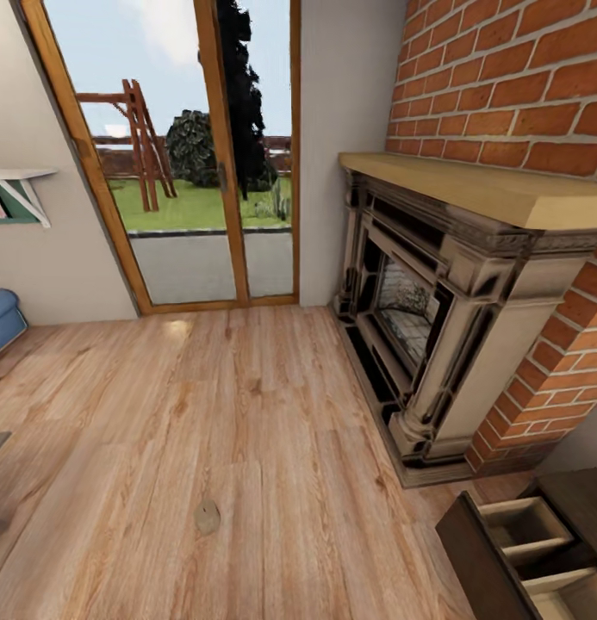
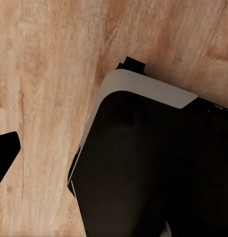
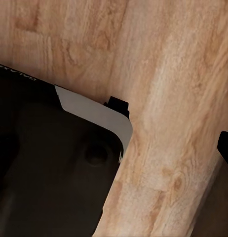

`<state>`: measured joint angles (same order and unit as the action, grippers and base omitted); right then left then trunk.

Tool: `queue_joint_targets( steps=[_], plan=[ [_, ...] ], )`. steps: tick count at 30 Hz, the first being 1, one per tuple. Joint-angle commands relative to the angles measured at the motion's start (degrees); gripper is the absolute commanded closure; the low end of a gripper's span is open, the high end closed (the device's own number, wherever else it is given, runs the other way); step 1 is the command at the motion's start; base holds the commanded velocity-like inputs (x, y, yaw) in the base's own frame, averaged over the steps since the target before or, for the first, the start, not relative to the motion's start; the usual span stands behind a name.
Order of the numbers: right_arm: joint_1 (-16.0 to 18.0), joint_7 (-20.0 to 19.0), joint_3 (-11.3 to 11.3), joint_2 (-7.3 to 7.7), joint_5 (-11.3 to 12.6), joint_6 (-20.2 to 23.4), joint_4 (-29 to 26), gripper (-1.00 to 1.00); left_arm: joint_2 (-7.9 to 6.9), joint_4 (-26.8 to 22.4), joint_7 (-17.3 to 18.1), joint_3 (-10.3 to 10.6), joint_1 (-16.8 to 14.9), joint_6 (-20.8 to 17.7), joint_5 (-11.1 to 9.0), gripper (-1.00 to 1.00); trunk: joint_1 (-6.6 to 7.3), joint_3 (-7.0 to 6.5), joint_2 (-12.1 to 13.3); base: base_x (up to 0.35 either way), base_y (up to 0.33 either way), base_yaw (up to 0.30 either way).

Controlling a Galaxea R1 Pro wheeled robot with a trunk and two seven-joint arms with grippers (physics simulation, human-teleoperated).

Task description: Place each of the two pumpkins and all three candles from the living room inside a cabinet in the living room (use any cabinet), then make sure every cabinet is closed, and position the cauldron so it is next to a table in the living room.

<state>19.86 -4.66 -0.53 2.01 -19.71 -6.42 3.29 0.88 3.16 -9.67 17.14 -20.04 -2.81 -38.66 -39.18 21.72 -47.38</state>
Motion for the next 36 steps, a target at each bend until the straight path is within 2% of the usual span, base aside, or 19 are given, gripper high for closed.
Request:
queue_joint_targets(
  steps=[1, 11, 16, 36],
  plan=[
    [0.0, 0.0, 0.0, 0.02, 0.0, 0.0, 0.0, -1.00, -0.02, 0.0, 0.0, 0.0, 0.0, 0.0, 0.0, -1.00, 0.00, 0.00, 0.0, 0.000, 0.000, 0.056],
    [0.0, -0.1, -0.3, 0.42, -0.8, 0.0, 0.0, -1.00, -0.09, 0.0, 0.0, 0.0, 0.0, 0.0, 0.0, -1.00, 0.00, 0.00, 0.0, 0.000, 0.000, 0.010],
    [0.0, -0.1, -0.1, 0.05, -0.2, 0.0, -0.3, -1.00, -0.09, 0.0, 0.0, 0.0, 0.0, 0.0, 0.1, -1.00, 0.00, 0.00, 0.0, 0.000, 0.000, 0.000],
    [0.0, -0.2, 0.0, -0.02, -0.1, 0.0, -0.3, -1.00, -0.13, 0.0, 0.0, 0.0, 0.0, 0.0, 0.2, -1.00, 0.00, 0.81, 0.0, 0.042, 0.000, 0.027]
  ],
)
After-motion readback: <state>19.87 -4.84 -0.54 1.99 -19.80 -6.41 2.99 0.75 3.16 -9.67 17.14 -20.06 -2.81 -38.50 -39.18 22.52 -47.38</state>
